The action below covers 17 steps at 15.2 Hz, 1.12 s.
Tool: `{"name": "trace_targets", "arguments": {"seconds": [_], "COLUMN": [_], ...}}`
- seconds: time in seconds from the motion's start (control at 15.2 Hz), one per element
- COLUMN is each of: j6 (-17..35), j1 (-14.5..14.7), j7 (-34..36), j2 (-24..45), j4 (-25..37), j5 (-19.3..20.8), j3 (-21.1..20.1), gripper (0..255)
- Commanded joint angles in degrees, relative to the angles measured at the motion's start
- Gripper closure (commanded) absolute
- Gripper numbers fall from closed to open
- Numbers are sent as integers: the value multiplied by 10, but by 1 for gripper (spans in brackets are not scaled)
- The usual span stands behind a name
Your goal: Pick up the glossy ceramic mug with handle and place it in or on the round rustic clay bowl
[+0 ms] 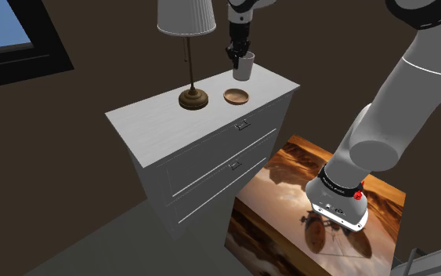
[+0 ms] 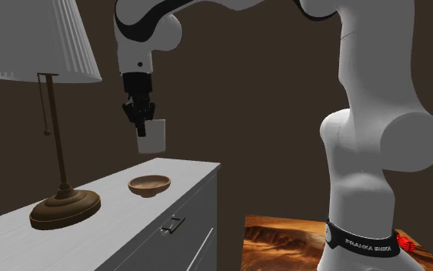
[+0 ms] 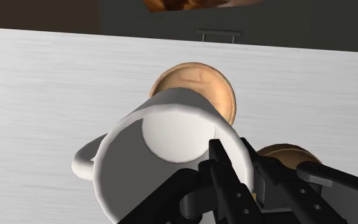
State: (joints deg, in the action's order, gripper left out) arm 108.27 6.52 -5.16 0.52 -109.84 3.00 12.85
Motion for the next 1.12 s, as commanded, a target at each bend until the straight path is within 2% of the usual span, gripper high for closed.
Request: {"name": "trace_targets", "arguments": {"seconds": [0.0,0.86,1.06], "j6": [14,111,115], "j1": [1,1,1], "j7": [2,2,2], "j2": [4,35,37], "j4": [-12,-78,-80], "j5": [0,-6,-6], "j3": [-1,0,1], "gripper": [255,255,255]}}
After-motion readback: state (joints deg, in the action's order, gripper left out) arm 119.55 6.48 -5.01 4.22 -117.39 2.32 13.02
